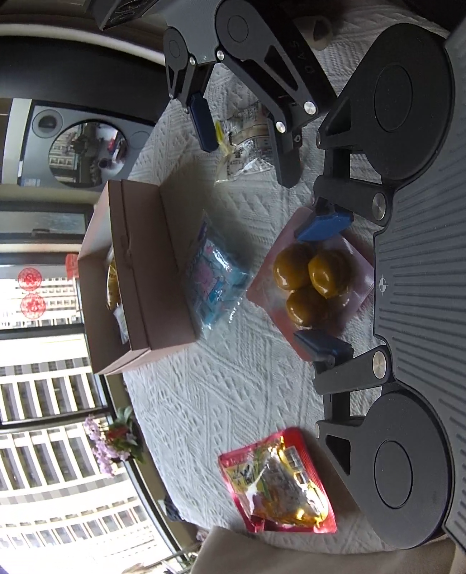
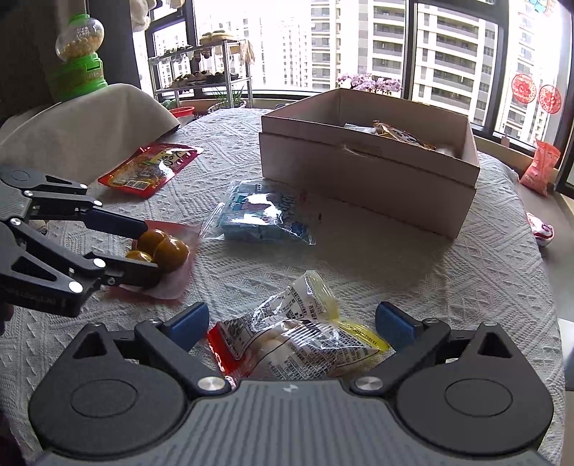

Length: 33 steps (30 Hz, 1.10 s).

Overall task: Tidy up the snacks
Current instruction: 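Release the clear packet and grasp the blue Peppa Pig bag with right tool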

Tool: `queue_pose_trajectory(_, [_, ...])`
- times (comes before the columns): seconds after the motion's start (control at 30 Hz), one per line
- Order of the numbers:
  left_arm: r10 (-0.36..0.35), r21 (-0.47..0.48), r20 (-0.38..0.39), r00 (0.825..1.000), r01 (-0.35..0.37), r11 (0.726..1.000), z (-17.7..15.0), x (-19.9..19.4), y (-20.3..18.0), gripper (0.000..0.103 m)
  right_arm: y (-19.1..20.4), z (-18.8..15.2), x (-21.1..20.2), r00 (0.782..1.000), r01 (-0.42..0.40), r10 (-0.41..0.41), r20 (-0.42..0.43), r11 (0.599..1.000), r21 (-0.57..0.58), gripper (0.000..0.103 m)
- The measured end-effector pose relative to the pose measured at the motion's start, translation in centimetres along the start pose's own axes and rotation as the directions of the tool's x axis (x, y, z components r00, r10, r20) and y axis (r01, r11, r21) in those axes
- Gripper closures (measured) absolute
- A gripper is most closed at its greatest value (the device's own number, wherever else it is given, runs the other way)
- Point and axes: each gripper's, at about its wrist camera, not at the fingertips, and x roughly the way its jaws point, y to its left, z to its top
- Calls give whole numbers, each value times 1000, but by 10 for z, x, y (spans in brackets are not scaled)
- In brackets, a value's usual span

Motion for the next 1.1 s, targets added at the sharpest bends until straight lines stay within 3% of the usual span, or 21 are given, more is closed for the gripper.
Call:
queue_pose_trajectory(0.2, [-25, -79, 58, 998, 29, 996, -1, 7, 9, 44, 2, 0, 0, 1000, 10, -10, 2, 1000, -6, 3])
queue_pose_trajectory(0.3, [25, -86, 50, 998, -21, 996, 0, 0, 7, 51, 1, 1, -1, 1000, 18, -18, 7, 1000, 1, 6])
queue_pose_trajectory(0.4, [105, -110, 34, 994, -100, 989, -9, -12, 13, 51, 3, 5, -8, 1000, 10, -10, 6, 1000, -4, 8])
queue_pose_trajectory(0.57, [127, -167, 19, 992, -122, 978, -26, -29, 24, 51, -1, 33, -8, 998, -57, 56, 25, 997, 53, 8])
queue_pose_trajectory(0.7, [122, -193, 20, 992, -116, 974, -28, -31, 26, 49, 10, 63, 34, 999, -23, 24, -28, 999, 48, 8])
queue_pose_trajectory(0.8, [112, -220, 30, 993, -103, 970, -30, -32, 28, 49, 26, 71, 60, 998, 39, -41, -53, 999, -36, 24])
queue_pose_trajectory(0.87, [102, -240, 39, 994, -90, 967, -31, -32, 31, 49, 37, 71, 54, 999, 28, -33, -37, 992, -124, 45])
queue_pose_trajectory(0.9, [97, -251, 42, 994, -84, 964, -32, -33, 32, 49, 39, 69, 48, 999, 9, -15, -33, 988, -152, 47])
queue_pose_trajectory(1.0, [91, -283, 48, 995, -74, 956, -33, -33, 33, 49, 41, 56, 30, 997, -60, 43, -71, 964, -257, 45])
queue_pose_trajectory(1.07, [92, -300, 51, 994, -73, 951, -33, -34, 33, 49, 36, 43, 20, 998, -18, -5, -68, 946, -324, 32])
queue_pose_trajectory(1.1, [94, -304, 51, 994, -75, 950, -33, -34, 32, 49, 29, 38, 15, 998, 16, -37, -56, 943, -333, 31])
